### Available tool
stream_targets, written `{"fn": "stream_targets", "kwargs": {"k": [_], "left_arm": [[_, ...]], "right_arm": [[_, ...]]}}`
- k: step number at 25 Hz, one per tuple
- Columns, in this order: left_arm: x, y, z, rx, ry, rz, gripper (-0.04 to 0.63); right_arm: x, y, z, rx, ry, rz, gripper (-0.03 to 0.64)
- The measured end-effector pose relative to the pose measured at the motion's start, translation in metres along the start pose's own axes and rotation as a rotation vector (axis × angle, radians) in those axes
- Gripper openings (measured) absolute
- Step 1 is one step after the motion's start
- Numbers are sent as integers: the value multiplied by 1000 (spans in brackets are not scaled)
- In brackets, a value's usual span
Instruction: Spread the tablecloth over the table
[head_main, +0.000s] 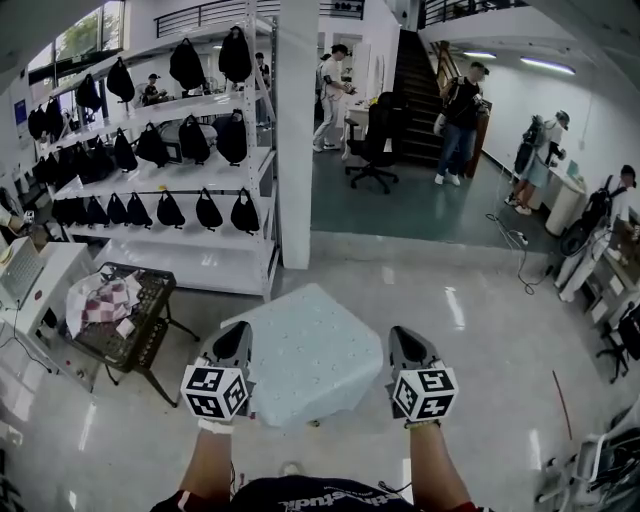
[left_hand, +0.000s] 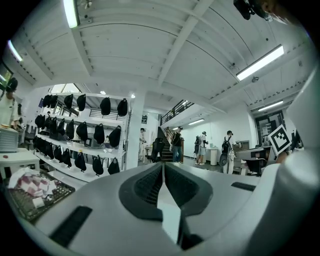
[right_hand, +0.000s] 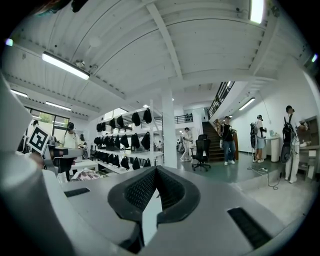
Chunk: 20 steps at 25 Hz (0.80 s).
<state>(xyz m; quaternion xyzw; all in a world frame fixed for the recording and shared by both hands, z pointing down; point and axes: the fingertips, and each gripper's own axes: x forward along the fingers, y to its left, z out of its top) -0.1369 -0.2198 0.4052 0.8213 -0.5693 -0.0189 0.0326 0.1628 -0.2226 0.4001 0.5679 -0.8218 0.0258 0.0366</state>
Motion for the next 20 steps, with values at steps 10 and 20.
{"fn": "stream_targets", "kwargs": {"k": [10, 20], "left_arm": [[1, -3, -2, -4, 7, -1, 31], [7, -9, -6, -1, 12, -10, 31]], "right_arm": [[2, 0, -1, 15, 5, 17, 25], [4, -6, -4, 31, 8, 18, 26]]}}
